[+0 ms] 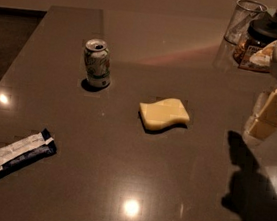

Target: Move sponge near rxbar blueberry

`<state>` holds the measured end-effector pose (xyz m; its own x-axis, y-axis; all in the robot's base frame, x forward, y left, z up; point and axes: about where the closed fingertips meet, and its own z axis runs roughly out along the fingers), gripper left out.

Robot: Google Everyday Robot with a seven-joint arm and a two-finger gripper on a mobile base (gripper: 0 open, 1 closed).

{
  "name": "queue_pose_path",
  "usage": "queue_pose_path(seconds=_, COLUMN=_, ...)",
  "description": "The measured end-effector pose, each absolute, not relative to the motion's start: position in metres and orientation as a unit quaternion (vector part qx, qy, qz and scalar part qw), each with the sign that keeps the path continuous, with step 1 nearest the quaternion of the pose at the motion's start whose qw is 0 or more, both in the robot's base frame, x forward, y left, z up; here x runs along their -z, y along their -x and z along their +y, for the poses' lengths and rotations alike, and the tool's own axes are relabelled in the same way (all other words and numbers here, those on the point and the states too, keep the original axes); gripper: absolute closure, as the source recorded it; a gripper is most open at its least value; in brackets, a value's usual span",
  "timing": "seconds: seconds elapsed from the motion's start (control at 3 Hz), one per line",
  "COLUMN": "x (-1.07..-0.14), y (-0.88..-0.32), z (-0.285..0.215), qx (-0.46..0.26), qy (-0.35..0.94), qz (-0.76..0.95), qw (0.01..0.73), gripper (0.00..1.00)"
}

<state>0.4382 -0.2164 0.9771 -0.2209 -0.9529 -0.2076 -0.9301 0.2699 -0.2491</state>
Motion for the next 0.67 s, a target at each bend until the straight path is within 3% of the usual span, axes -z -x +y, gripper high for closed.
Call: queue_pose_path(seconds=0.67, x=-0.968, y=-0.459, z=-0.195, qx=0.009, qy=0.626, qz=0.764, qw=0.155, gripper=0.00)
